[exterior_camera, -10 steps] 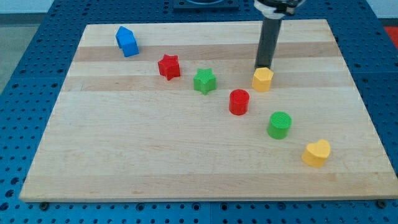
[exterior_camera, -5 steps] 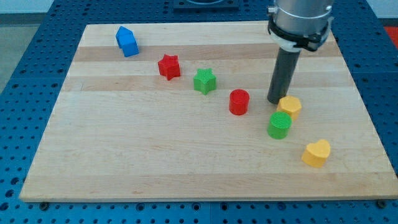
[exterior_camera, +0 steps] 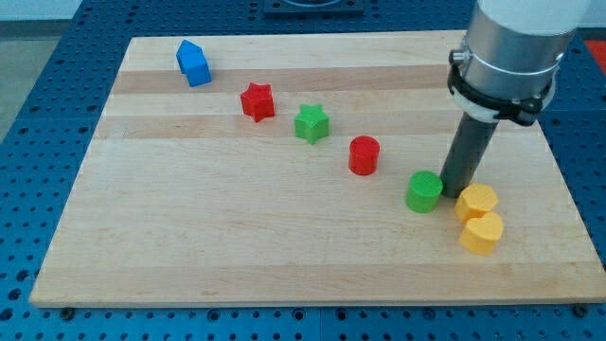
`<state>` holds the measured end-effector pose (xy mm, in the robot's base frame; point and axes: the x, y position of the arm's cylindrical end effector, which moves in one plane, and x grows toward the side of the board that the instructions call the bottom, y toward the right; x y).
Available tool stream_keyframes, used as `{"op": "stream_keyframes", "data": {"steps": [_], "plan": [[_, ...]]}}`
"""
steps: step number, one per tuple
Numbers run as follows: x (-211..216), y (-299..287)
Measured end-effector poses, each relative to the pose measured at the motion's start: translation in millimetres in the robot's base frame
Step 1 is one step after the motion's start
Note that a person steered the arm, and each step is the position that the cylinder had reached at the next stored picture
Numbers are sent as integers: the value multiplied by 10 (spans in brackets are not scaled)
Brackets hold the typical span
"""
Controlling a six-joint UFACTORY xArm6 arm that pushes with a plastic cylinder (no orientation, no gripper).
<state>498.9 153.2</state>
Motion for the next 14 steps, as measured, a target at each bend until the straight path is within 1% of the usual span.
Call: {"op": "stream_keyframes", "data": {"steps": [2, 3, 5, 6, 7, 9, 11, 13, 14], "plan": [[72, -671], [281, -985], [921, -1464], [1105, -1760], [1044, -1829], [510, -1700], [68, -1475], [19, -950], [-198, -898]]}}
